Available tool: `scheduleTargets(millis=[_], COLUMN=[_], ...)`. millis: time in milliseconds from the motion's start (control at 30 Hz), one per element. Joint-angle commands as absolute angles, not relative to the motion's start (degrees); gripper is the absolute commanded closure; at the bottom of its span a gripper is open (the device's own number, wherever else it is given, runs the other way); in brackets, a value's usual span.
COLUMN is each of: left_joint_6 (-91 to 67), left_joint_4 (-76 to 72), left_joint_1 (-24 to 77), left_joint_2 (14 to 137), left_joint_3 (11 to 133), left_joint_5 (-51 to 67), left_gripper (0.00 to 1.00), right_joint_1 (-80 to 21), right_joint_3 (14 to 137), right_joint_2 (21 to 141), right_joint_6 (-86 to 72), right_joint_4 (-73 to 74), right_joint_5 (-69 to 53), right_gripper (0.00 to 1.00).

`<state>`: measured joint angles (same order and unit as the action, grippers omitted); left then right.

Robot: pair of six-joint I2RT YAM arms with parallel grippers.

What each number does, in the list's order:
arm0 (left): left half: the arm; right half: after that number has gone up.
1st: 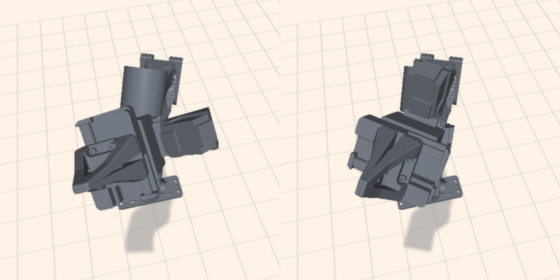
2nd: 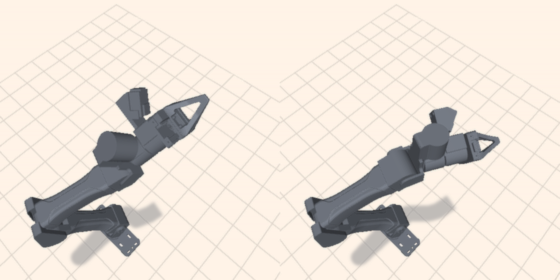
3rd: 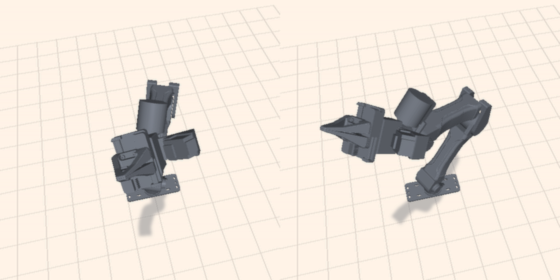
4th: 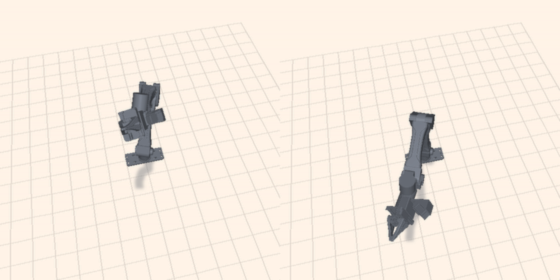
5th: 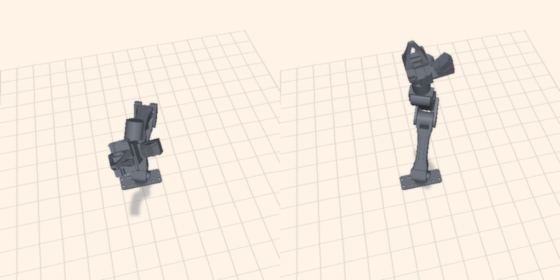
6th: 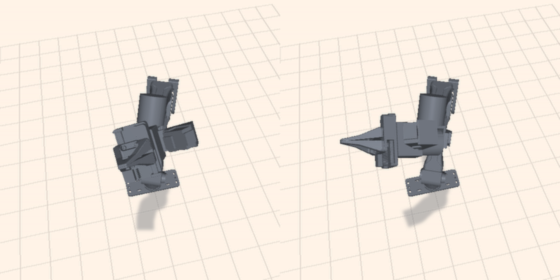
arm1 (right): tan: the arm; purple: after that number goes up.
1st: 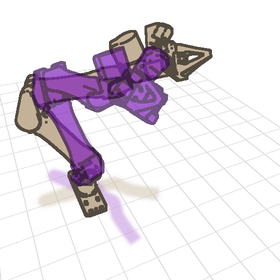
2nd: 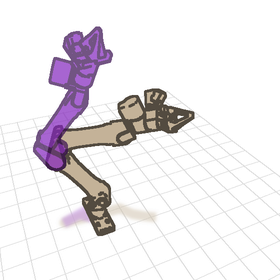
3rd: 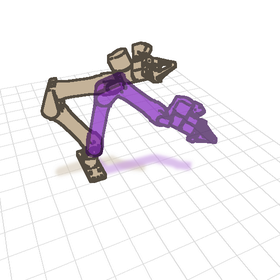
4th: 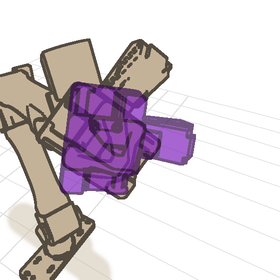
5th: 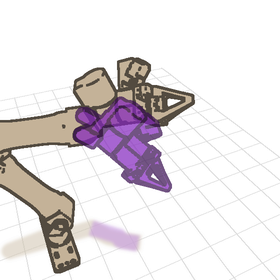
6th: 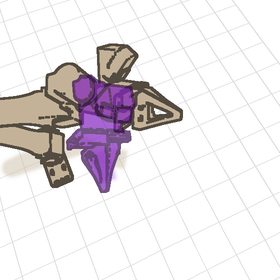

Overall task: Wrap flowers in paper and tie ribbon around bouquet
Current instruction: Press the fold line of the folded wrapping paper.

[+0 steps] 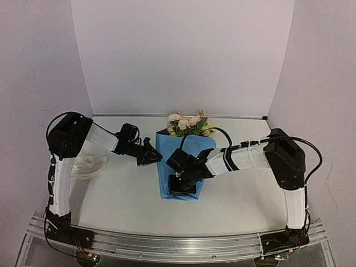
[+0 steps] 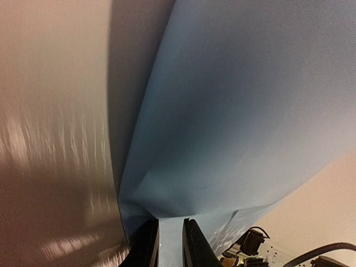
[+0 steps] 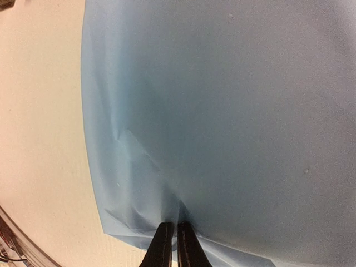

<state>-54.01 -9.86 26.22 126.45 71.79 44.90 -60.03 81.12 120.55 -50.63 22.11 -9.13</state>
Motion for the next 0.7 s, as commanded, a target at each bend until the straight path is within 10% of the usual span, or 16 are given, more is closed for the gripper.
scheduleTargets(millis=[0,667], left_joint_6=[-52.9,-52.9], left_joint_4=[-5.7,3.6], left_joint_1=[23.6,14.8], left_joint_2=[131.0,148.9], left_joint_3=[79.1,116.1], left_joint_5=[43.9,49.2], left_gripper=[0.84,0.83], right_joint_1=[-60.3,-59.2], right_joint_3=[80.7,81.2], right_joint_2=[123.5,121.9], right_joint_6=[-50.1,-49.3], right_joint_4=[25.0,25.2], right_joint_5=[-10.1,-11.5], right_gripper=[0.95,0.94])
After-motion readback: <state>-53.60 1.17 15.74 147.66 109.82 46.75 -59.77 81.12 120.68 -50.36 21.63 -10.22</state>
